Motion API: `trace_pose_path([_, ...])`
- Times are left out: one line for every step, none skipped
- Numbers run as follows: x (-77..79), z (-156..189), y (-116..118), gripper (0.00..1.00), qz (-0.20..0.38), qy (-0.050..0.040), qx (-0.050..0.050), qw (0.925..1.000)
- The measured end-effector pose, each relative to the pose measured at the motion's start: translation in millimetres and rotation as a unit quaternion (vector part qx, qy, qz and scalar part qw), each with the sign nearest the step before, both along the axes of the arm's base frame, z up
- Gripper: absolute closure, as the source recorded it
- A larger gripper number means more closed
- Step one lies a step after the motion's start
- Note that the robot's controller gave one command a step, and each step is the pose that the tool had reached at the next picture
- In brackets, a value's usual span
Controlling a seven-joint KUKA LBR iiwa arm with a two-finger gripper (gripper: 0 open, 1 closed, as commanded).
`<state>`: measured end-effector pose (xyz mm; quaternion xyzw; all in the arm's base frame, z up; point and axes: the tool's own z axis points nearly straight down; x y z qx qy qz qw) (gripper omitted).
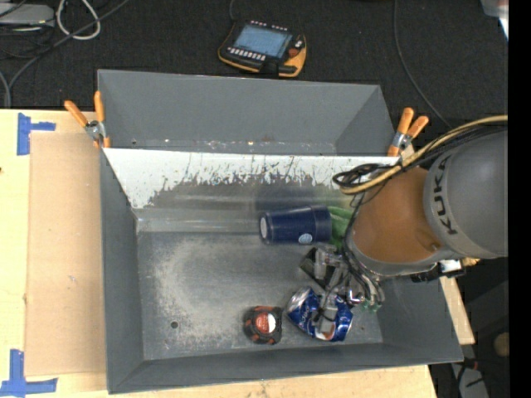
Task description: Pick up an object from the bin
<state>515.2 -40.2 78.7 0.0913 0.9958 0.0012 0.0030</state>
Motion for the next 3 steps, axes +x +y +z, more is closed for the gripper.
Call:
trace_pose_path([-15.6,47.2,6.3,0.00,-0.060,-0.0025,0.000,0.9982])
trace_pose_path([-4.1,-4.7,1.1,0.00,-0.010,-0.0008,0.001,0.9999])
trace_pose_path([21.2,-7.0,-5.7,0.00,-0.068,-0.0015,0.002,0.9977])
